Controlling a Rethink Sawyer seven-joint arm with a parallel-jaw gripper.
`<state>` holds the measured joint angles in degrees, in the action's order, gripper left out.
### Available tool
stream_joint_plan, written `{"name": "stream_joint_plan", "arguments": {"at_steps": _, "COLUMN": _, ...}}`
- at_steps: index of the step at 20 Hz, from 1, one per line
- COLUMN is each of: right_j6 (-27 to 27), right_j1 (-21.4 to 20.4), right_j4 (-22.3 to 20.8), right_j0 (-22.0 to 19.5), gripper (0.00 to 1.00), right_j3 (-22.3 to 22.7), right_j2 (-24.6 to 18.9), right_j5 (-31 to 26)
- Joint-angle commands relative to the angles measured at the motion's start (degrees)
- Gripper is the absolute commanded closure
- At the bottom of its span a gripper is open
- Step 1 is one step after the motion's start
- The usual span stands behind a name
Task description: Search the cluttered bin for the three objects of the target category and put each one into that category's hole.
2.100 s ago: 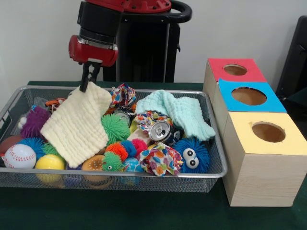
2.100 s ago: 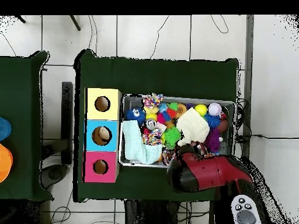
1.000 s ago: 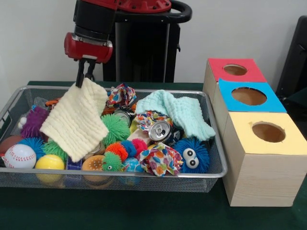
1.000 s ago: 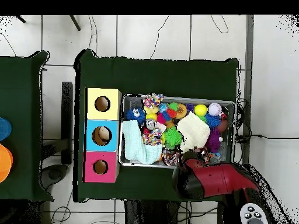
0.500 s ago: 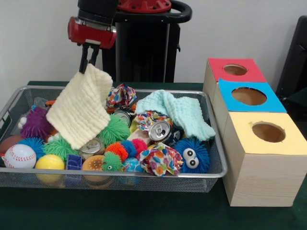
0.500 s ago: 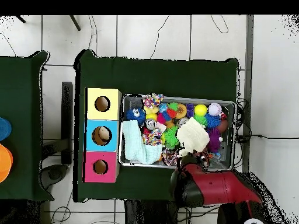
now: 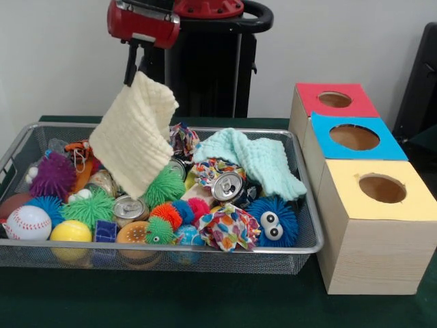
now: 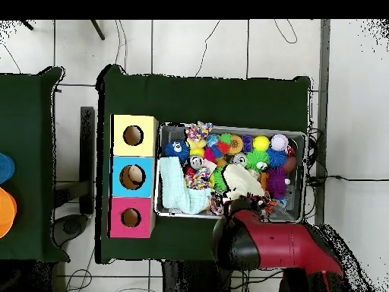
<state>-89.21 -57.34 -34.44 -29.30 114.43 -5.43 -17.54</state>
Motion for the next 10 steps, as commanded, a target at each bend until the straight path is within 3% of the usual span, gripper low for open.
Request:
{"name": "stream_joint_plan", "arguments": {"at_steps": 1, "right_j6": 0.38, "right_j1": -1.21, "right_j4": 5.63, "right_j0": 0.04, "gripper": 1.0, "right_j3": 1.54, "right_j2": -8.55, "right_j5": -7.5}}
{"name": "stream_joint_plan", "arguments": {"at_steps": 10, "right_j6": 3.94, "right_j1": -1.62, "right_j4": 8.92, "right_j0": -3.13, "gripper": 1.0, "right_j3": 1.51, "right_j2": -13.98, "right_j5": -8.79}}
